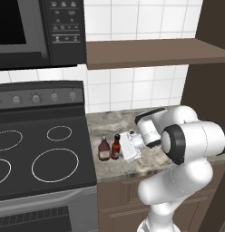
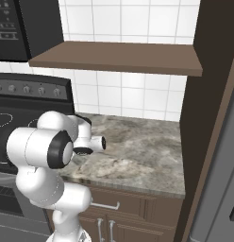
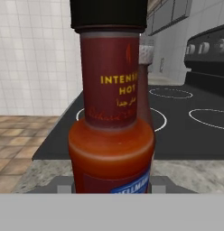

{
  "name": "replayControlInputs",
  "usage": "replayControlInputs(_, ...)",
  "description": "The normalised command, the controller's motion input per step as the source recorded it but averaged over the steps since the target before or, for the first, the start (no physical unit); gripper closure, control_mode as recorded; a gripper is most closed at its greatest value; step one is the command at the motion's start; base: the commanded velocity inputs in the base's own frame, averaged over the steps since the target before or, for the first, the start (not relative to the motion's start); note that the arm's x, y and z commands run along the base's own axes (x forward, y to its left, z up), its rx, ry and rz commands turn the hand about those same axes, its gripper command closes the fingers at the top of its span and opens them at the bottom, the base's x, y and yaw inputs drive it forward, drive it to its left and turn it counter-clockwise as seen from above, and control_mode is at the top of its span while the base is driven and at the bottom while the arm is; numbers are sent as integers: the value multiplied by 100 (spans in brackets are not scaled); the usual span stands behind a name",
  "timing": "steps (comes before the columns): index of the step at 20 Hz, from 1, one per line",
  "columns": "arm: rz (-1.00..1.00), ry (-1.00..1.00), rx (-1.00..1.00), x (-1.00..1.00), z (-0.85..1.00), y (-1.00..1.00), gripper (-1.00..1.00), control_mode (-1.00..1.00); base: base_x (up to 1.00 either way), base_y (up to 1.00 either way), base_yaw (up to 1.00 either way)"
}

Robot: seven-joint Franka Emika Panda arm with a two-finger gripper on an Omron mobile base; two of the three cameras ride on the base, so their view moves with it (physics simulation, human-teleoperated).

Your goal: Take 2 condiments from the cabinet and move them on the counter near the stove.Make sure the condiments are lined up with each other, next to each other.

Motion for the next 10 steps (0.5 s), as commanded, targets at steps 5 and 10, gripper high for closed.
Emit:
replayControlInputs(5,0,0,0,0,0,0,100,-100,0,0,0)
replayControlInputs(10,0,0,0,0,0,0,-100,-100,0,0,0)
